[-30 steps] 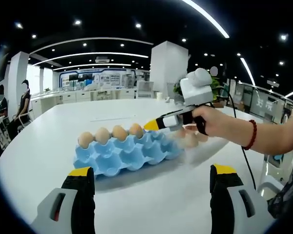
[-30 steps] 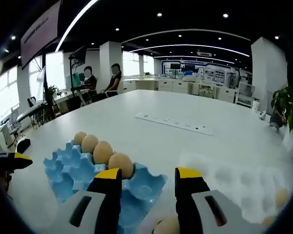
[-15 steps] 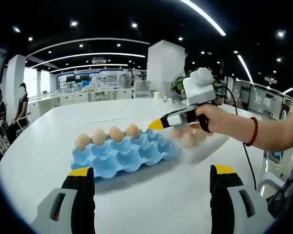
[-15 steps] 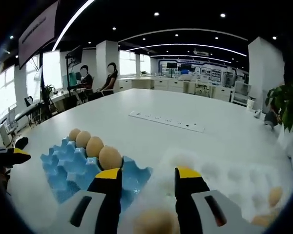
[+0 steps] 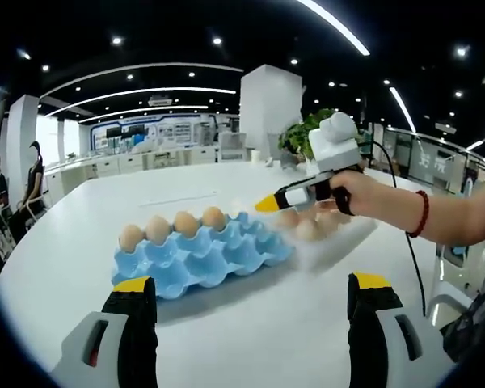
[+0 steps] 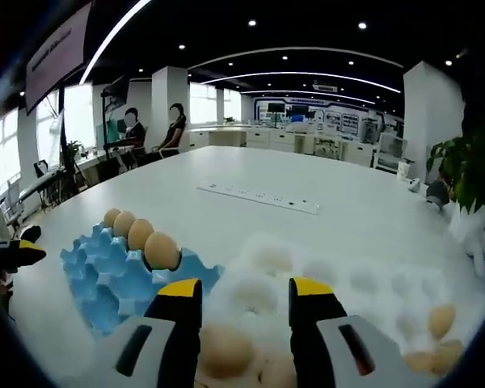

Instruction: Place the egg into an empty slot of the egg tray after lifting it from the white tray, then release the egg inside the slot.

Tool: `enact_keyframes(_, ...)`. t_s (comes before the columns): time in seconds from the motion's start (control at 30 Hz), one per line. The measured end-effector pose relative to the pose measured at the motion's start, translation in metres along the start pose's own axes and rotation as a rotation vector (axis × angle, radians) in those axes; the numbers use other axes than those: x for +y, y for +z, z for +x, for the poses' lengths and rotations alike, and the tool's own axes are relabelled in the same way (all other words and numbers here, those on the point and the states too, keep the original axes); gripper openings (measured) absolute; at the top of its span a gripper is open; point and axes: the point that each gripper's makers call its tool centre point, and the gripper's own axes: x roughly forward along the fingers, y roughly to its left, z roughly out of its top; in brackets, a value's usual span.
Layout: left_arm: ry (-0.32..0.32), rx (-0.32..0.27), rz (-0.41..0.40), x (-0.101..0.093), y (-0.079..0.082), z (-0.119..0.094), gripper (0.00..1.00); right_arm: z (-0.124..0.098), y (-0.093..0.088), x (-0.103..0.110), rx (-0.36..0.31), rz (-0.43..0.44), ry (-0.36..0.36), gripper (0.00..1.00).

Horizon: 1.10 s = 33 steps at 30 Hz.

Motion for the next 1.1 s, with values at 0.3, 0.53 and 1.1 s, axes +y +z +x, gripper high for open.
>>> enact_keyframes(0.3,-0.006,0.001,0.002,-0.003,0.001,0.001,1.0,-0.011,-0.005,-0.01,-0.001,0.028,-0.017,0.45)
enact_keyframes(0.53,-0.006,-0.002,0.0,-0.007,0.001,0.001,1.0,-0.022,-0.006,-0.026,-0.01,0.036,-0.045,0.44)
enact_keyframes(1.1,-0.012,0.01,-0.002,-0.014,-0.001,0.003,1.0,-0.041,-0.014,-0.062,-0.012,0.062,-0.103,0.43)
